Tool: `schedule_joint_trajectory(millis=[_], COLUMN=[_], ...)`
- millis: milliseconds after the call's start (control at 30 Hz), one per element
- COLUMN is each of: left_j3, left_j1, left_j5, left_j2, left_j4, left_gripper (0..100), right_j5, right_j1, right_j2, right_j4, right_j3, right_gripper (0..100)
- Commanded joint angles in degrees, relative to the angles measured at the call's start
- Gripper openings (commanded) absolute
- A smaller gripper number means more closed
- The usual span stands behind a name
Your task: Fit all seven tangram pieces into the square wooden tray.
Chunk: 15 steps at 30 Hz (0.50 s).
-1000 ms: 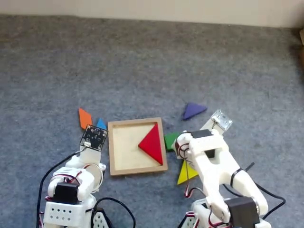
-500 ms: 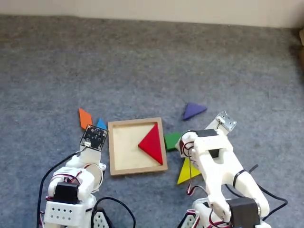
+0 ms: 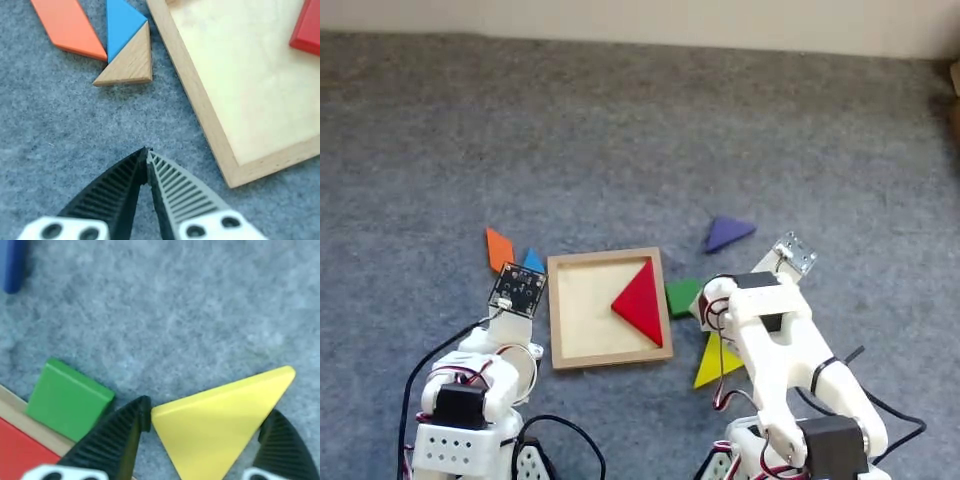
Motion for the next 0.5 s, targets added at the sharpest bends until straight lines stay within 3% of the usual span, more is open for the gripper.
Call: schedule_joint_trajectory(millis=[0, 200, 367, 467], left_j3=[1.1, 1.1, 1.1, 1.1], left_j1=[-0.4, -0.4, -0.4, -0.4], left_j5=[0.1, 0.1, 0.1, 0.1], left_j2=[-3.3, -3.3, -3.3, -3.3], left_j4=[0.7, 0.7, 0.7, 0.7], left_gripper=[1, 1, 1, 1], right_j5=[1.1, 1.3, 1.4, 5.5], right_j1=[-0.5, 2.4, 2.8, 2.8], right_j2=[-0.7, -0.7, -1.5, -1.5], right_j4=[-0.1, -0.1, 0.0, 0.2], right_j3=[0.4, 0.3, 0.3, 0.3], right_gripper=[30.9, 19.1, 19.1, 18.8])
